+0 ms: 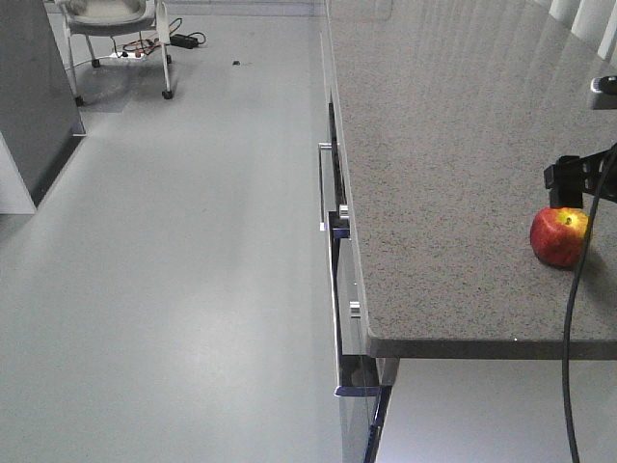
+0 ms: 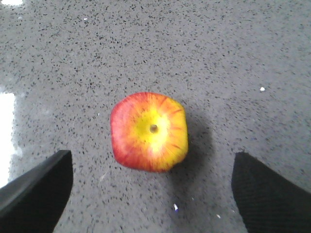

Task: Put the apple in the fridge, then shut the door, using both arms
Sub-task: 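Lower the open right gripper over the apple and close on it, then lift the apple off the countertop with the right gripper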

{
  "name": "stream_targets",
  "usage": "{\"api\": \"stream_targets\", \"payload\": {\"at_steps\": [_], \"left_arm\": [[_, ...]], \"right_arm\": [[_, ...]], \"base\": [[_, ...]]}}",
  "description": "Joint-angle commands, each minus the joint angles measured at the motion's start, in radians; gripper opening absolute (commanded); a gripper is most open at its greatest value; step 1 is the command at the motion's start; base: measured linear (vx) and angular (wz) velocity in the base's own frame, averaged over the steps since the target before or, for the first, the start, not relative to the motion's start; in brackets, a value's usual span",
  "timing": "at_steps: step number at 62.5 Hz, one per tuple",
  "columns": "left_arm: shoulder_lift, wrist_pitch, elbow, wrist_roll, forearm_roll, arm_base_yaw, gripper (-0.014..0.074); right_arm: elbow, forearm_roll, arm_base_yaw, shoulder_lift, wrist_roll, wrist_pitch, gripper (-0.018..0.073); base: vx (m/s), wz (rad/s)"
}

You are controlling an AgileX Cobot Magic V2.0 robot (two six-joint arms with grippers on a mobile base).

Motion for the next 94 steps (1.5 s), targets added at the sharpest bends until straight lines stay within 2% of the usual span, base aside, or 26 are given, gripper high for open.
{"api": "stream_targets", "payload": {"at_steps": [1, 69, 80, 94], "left_arm": [[-0.015, -0.068, 0.029, -0.004, -0.002, -0.002, -0.0006], [-0.015, -0.068, 0.029, -0.004, -0.002, -0.002, -0.0006], [-0.015, -0.068, 0.029, -0.004, -0.002, -0.002, -0.0006], [-0.015, -0.068, 0.029, -0.004, -0.002, -0.002, -0.0006]], "right_arm": [[-0.033, 0.001, -0.006, -0.010, -0.011, -0.080, 0.0622], [-0.033, -0.026, -0.006, 0.184, 0.003, -0.175, 0.0575], [-0.033, -0.030, -0.006, 0.184, 0.017, -0.181, 0.0463], [-0.033, -0.025, -0.006, 0.166, 0.016, -0.180, 0.0211]], "base": [[0.00, 0.00], [0.00, 0.00], [0.00, 0.00], [0.00, 0.00]]}}
